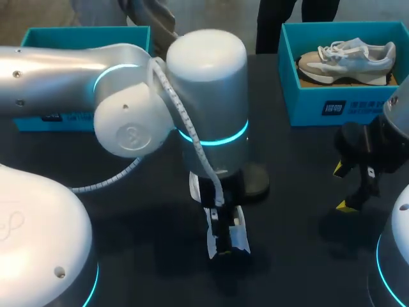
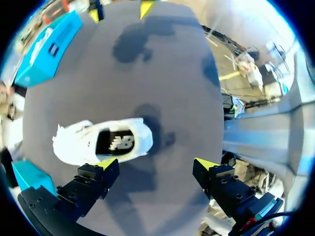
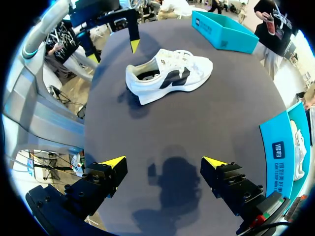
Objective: Take the shoe out of the shoebox, open the shoe tongue, remove and reinsert the insole, then place the shoe into the shoebox
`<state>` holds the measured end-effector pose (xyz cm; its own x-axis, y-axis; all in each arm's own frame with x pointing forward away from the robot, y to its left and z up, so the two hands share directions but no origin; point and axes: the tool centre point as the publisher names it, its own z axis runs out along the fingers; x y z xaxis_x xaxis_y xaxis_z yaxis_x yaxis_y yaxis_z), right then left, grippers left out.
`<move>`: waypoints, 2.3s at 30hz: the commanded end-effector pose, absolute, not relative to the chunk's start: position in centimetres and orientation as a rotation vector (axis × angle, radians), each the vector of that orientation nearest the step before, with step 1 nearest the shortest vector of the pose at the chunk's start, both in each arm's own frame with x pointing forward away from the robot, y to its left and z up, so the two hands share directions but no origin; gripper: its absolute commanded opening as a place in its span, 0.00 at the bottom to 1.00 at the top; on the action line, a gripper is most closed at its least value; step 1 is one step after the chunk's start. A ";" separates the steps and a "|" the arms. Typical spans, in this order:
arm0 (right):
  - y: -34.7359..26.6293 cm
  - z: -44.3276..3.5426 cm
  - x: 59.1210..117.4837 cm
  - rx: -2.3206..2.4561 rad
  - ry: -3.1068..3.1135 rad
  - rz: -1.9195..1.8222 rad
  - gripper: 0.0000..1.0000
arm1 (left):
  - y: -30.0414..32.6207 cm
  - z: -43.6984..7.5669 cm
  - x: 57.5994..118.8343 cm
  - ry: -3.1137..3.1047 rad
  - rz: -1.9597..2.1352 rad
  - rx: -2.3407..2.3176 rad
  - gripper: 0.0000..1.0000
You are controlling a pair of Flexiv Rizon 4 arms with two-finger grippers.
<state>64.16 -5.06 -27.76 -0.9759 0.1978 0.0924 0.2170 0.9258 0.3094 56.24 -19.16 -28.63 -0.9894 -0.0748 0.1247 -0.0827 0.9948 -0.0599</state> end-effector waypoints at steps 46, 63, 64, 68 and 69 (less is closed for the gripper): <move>-5.0 -27.8 64.1 -0.327 -3.026 -0.493 1.00 | -22.6 -39.7 57.0 -3.064 0.059 0.197 0.87; -5.0 -27.8 64.1 -0.327 -3.026 -0.493 1.00 | -22.9 -39.6 57.7 -3.039 0.042 0.202 0.00; -5.0 -27.8 64.1 -0.327 -3.026 -0.493 1.00 | -22.9 -39.5 57.7 -3.039 0.042 0.201 0.00; -5.0 -27.8 64.1 -0.327 -3.026 -0.493 1.00 | -22.5 -39.0 57.9 -3.031 0.049 0.201 0.00; -5.0 -27.8 64.1 -0.327 -3.026 -0.493 1.00 | -22.3 -38.8 58.0 -3.029 0.052 0.200 0.00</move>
